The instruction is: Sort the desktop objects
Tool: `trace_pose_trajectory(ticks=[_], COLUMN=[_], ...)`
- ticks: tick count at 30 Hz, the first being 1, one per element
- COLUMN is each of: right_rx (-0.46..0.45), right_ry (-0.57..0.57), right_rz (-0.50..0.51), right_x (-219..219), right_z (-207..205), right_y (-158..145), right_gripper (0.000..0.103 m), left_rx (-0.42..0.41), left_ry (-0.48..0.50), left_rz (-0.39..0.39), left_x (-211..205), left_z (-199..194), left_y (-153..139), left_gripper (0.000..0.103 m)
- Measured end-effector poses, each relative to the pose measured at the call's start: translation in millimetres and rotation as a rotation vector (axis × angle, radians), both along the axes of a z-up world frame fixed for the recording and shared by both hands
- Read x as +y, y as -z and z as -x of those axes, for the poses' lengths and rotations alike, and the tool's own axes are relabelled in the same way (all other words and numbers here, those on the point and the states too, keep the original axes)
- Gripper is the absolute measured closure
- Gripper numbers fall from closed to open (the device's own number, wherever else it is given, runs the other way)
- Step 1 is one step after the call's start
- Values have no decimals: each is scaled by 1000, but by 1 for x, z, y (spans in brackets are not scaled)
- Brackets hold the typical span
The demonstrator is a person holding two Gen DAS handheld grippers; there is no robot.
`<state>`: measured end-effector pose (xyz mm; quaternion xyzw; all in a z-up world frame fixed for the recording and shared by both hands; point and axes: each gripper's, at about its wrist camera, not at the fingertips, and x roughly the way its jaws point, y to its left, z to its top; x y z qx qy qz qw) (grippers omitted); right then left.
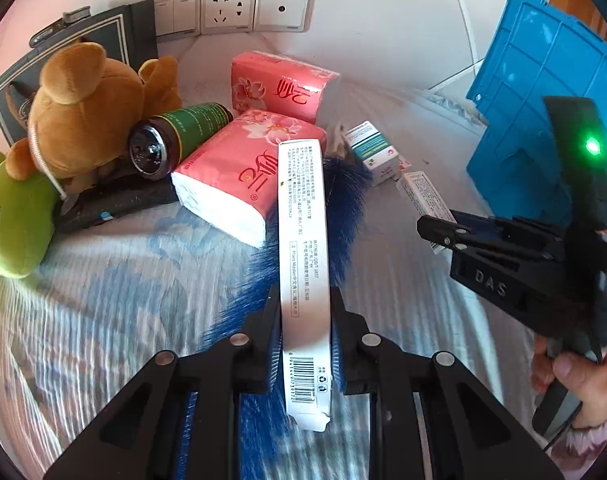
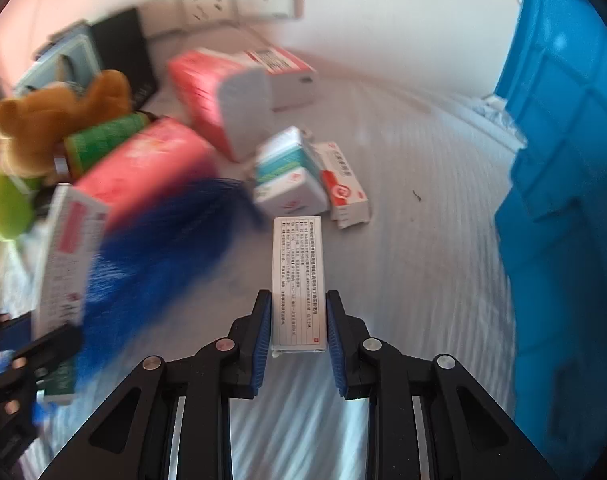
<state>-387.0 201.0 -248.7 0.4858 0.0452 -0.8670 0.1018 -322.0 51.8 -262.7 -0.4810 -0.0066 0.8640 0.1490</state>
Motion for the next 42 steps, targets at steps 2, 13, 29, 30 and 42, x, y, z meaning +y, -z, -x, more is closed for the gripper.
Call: trace_pose_trajectory(ticks=[2,13,29,30,42], right_rx=[21,145,-67,-90,-127], right_ry=[-7,-69,-156,-160,-161], right_rz=[22,86,42,39,17], right_x=[-2,-16,-23,-23,-21], right_z=[-18,-143,-243,-246,-274], right_y=[-15,-102,-47,-39,-17], right_gripper=[77,77,77,77,77], left_rx=[20,119,-191,-199,-16], left_ry=[-4,-16,-91,-101,-123], left_rz=[-3,10,52,48,45], left_x=[-3,-20,-54,-56,-52], left_z=[-14,-108,-211,-211,-219], left_y=[-12,-77,21,24,-17], left_gripper=[83,83,82,82,80])
